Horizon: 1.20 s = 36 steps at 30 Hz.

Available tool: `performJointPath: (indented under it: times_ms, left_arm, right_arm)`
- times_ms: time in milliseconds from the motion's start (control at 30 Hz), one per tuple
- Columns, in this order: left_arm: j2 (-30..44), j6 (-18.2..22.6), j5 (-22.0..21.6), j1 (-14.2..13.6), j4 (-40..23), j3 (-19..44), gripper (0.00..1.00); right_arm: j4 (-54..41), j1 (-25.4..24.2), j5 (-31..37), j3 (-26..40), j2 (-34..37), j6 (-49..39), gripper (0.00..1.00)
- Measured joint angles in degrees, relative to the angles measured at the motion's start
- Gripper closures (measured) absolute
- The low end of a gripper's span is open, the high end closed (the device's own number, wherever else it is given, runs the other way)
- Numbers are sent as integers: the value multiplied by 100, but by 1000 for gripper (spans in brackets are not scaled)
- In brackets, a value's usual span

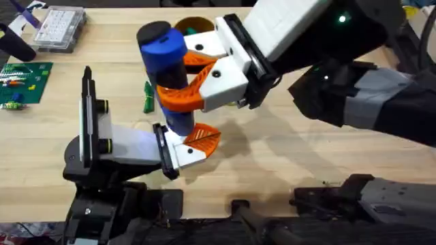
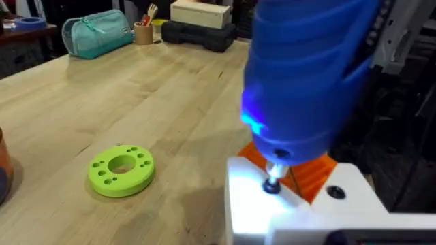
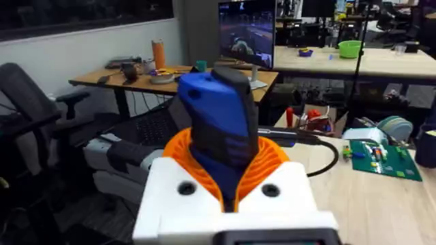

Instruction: Pick up the gripper from the table and insert it into the empty holder that is missing its gripper. Then pick up a screw, insert it into the mounting hole, and use the screwdriver to tighten it. Finally, clean up the table by picking up the vegetable and placing it into the bucket.

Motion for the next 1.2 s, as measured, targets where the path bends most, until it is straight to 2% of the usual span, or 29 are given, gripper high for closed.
performJointPath:
  times_ms: [1033, 1100, 1200]
  left_arm:
    - [0, 4, 20, 0, 0, 2, 982]
    - [0, 4, 19, 0, -2, 2, 981]
    - [0, 2, 16, 0, -2, 2, 981]
  right_arm:
    - [100, 31, -96, 8, 30, 43, 948]
    - [102, 30, -230, 123, 69, 102, 949]
    - [75, -6, -536, 658, 119, 299, 946]
